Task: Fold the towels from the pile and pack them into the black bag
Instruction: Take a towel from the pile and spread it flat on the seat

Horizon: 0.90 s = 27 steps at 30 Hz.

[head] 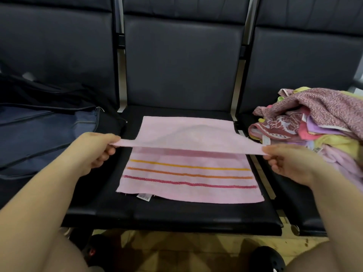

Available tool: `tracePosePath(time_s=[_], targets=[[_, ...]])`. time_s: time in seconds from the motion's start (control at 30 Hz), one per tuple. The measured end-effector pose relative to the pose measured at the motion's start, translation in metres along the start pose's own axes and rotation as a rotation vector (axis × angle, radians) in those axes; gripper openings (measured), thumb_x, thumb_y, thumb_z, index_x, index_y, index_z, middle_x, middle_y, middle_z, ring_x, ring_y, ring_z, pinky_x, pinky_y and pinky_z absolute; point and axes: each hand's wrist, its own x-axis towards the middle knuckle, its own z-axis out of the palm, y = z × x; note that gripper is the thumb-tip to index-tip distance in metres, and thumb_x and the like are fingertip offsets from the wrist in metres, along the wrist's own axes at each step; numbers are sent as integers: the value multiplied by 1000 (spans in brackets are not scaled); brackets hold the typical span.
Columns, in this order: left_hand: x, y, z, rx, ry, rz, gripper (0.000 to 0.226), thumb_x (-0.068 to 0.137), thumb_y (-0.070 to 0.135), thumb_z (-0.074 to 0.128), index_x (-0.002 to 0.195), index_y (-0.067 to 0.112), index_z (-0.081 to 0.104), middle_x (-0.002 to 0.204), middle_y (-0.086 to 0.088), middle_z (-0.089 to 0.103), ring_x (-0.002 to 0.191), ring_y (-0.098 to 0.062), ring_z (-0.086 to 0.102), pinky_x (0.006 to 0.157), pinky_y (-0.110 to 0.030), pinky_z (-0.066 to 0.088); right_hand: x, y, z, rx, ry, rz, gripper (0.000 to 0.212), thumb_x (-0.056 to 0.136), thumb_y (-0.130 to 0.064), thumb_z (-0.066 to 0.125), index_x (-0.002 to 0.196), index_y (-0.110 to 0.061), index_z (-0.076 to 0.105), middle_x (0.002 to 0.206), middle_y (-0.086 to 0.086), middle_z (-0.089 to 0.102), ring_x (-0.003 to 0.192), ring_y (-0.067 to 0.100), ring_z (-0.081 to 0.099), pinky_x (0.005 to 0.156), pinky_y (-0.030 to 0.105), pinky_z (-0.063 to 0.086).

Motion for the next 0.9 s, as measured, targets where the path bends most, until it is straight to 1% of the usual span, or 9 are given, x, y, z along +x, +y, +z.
tracePosePath(time_s=[0.07, 0.13, 0.27, 0.37, 0.47, 0.57, 0.67, 0.83, 0.9], targets=[[-7, -6, -2, 170, -69, -48, 27, 90, 20, 60, 66, 8, 58, 44, 2, 44, 30, -6, 25, 31, -11, 16, -7, 6, -7, -270, -78, 104, 5, 88, -8, 63, 90, -3, 64, 61, 3, 59, 50, 9, 49, 46, 18, 46], [-12, -12, -1, 307, -125, -85, 26, 89, 21, 63, 68, 6, 61, 43, 2, 47, 33, -8, 26, 32, -13, 17, -11, 11, -8, -464, -119, 185, 7, 86, -9, 67, 87, -3, 65, 61, 4, 60, 52, 11, 49, 51, 21, 46], [-19, -23, 4, 500, -201, -128, 26, 86, 25, 67, 73, 3, 67, 46, 1, 51, 37, -11, 30, 37, -16, 20, -10, 25, 0, -723, -134, 272, 13, 83, -14, 73, 81, -2, 68, 63, 5, 65, 49, 11, 53, 52, 22, 49], [-22, -31, 7, 655, -245, -142, 34, 86, 29, 66, 61, 8, 61, 41, 3, 47, 36, -12, 31, 39, -17, 22, -9, 33, 9, -868, -122, 313, 17, 83, -19, 73, 84, -2, 70, 66, 5, 68, 53, 11, 57, 56, 22, 51], [-22, -36, 6, 722, -283, -183, 33, 86, 34, 65, 64, 10, 63, 46, 3, 49, 39, -13, 33, 42, -17, 23, -10, 36, 14, -916, -81, 317, 21, 81, -21, 75, 91, -3, 68, 76, 5, 70, 63, 13, 61, 57, 24, 51], [-23, -39, 5, 805, -252, -143, 34, 85, 37, 67, 66, 9, 61, 49, 2, 51, 40, -13, 36, 40, -18, 26, -13, 40, 19, -922, -23, 306, 25, 81, -21, 76, 92, -4, 62, 89, 9, 66, 77, 18, 62, 56, 25, 49], [-27, -45, 10, 901, -217, -86, 35, 82, 39, 70, 70, 8, 59, 51, 0, 54, 37, -12, 38, 36, -18, 29, -17, 43, 22, -899, -4, 321, 23, 84, -20, 73, 91, -4, 58, 88, 10, 61, 72, 17, 57, 53, 24, 46], [-32, -49, 18, 776, -213, -107, 29, 85, 26, 67, 69, 5, 55, 50, -4, 51, 35, -13, 37, 36, -15, 26, -20, 45, 22, -827, -14, 317, 28, 84, -17, 71, 104, -4, 56, 94, 10, 61, 77, 17, 59, 52, 24, 46], [-32, -50, 18, 662, -231, -162, 21, 87, 21, 62, 82, 1, 58, 52, -5, 59, 36, -14, 44, 37, -14, 28, -21, 43, 20, -755, -17, 290, 26, 85, -17, 70, 104, -4, 58, 94, 11, 62, 76, 18, 62, 51, 25, 49]])
